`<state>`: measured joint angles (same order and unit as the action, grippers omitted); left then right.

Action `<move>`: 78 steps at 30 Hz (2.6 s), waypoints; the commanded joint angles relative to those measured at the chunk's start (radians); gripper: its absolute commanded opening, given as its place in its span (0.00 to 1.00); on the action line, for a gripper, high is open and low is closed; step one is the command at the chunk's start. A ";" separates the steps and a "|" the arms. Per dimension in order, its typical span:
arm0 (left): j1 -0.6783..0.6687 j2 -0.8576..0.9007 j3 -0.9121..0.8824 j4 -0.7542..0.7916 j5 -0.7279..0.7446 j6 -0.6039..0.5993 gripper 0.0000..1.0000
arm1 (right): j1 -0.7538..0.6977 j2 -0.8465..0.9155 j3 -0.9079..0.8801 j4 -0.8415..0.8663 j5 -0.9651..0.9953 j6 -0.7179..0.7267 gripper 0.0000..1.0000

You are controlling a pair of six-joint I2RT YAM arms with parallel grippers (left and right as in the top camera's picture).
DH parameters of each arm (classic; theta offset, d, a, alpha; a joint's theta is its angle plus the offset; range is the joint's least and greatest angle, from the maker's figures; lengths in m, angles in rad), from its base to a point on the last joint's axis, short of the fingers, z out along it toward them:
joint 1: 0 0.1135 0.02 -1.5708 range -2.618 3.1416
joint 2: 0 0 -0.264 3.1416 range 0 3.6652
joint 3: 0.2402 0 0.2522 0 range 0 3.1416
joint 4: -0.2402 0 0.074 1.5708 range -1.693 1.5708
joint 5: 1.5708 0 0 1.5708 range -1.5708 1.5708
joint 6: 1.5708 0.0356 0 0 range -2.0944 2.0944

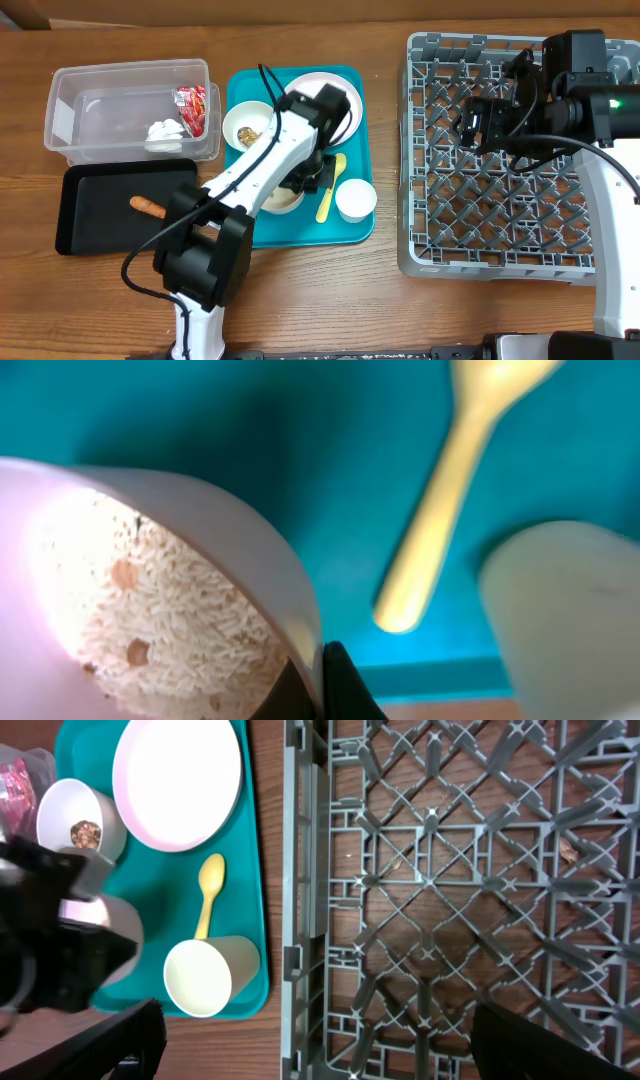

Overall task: Sort waste into correct bins and load items into the dishwasher
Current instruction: 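Reach the left gripper to the pink rice bowl and grasp its rim, then carry the pink bowl over the black tray and tip out the rice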

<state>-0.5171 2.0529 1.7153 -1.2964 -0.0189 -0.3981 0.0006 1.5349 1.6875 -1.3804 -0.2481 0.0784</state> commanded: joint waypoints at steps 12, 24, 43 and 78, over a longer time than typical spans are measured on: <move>0.150 -0.119 0.378 -0.344 0.034 0.063 0.04 | 0.002 0.001 0.002 0.018 -0.008 0.003 1.00; 0.509 -0.542 0.080 -0.351 0.090 0.175 0.04 | 0.002 0.001 0.002 0.025 -0.009 0.003 1.00; 1.087 -0.386 -0.504 0.116 0.909 0.736 0.04 | 0.002 0.001 0.002 0.014 -0.047 0.008 1.00; 1.381 -0.190 -0.503 0.013 1.601 0.666 0.04 | 0.002 0.001 0.002 -0.022 -0.046 0.008 1.00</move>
<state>0.8608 1.8572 1.2163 -1.2800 1.5280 0.3069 0.0006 1.5349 1.6875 -1.4059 -0.2848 0.0788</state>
